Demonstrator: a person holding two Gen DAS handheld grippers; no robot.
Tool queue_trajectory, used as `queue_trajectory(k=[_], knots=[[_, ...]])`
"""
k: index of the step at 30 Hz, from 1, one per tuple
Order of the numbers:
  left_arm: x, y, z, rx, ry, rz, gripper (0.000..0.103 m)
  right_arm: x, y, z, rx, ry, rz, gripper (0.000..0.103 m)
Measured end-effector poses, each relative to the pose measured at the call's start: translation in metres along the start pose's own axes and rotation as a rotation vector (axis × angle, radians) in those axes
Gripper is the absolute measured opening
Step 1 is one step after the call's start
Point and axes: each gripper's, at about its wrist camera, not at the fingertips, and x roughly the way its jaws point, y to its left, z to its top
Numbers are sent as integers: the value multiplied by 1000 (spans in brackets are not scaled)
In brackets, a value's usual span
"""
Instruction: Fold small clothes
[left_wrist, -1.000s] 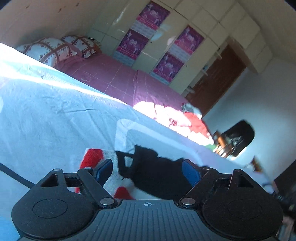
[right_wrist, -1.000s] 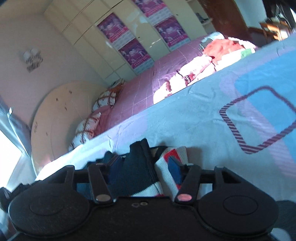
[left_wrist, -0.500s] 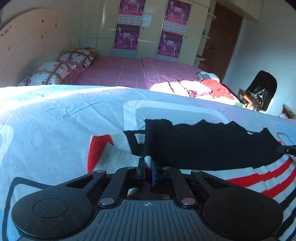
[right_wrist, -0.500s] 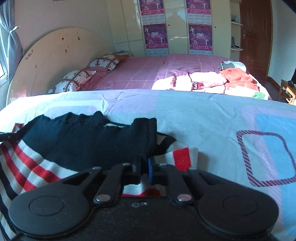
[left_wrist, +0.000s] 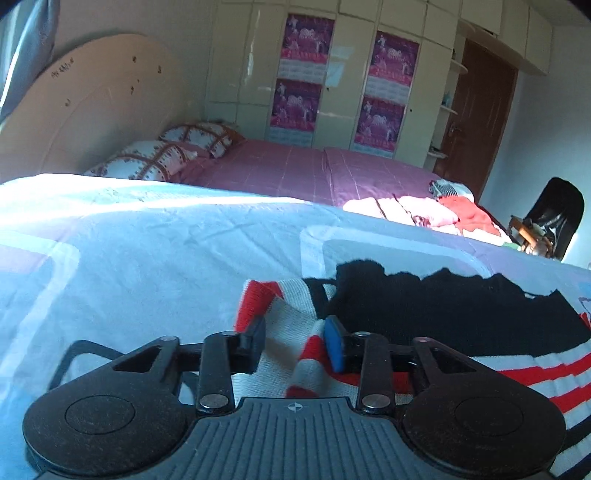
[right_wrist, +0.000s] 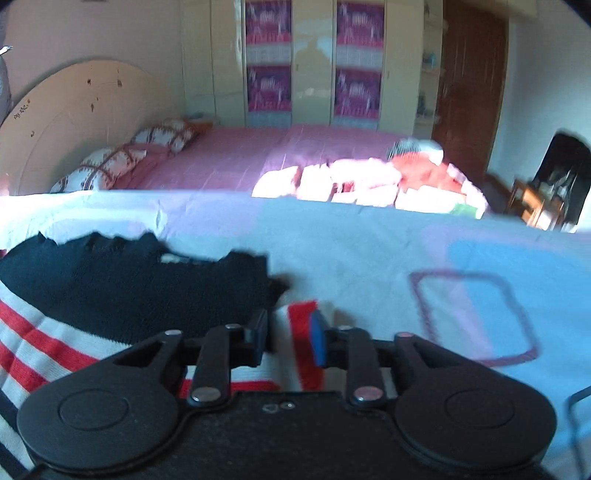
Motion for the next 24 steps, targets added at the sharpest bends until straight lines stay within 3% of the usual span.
queue_trajectory(k=[2, 4, 7, 9, 12, 14, 17, 20, 22, 23, 24], knots=[[-21, -2, 1, -15, -33, -13, 40, -21, 4, 0, 7, -18, 71, 25], [-31, -16, 1, -6, -52, -81, 40, -34, 21, -3, -11, -27, 119, 25], [-28, -69, 0, 90, -21, -231, 40, -34, 61, -3, -36, -14, 210, 23], [-20, -105, -4, 150, 7, -299, 40, -23, 92, -1, -77, 5, 222, 22], [-3, -138, -12, 177, 58, -329, 40, -3, 120, 1, -117, 17, 215, 22], [12, -147, -20, 182, 130, -317, 40, 12, 128, 2, -148, 71, 209, 22], [10, -133, -30, 201, 117, -286, 40, 13, 124, -8, -215, 75, 177, 22], [-2, -87, -31, 148, 92, -199, 40, 5, 83, -20, -189, 59, 65, 19], [-7, -51, -33, 123, 86, -155, 39, -1, 49, -26, -168, 55, -52, 19], [-9, -34, -32, 94, 87, -164, 39, -3, 30, -28, -137, 55, -71, 29], [-11, -25, -30, 80, 91, -172, 39, -4, 15, -29, -96, 67, -97, 33]])
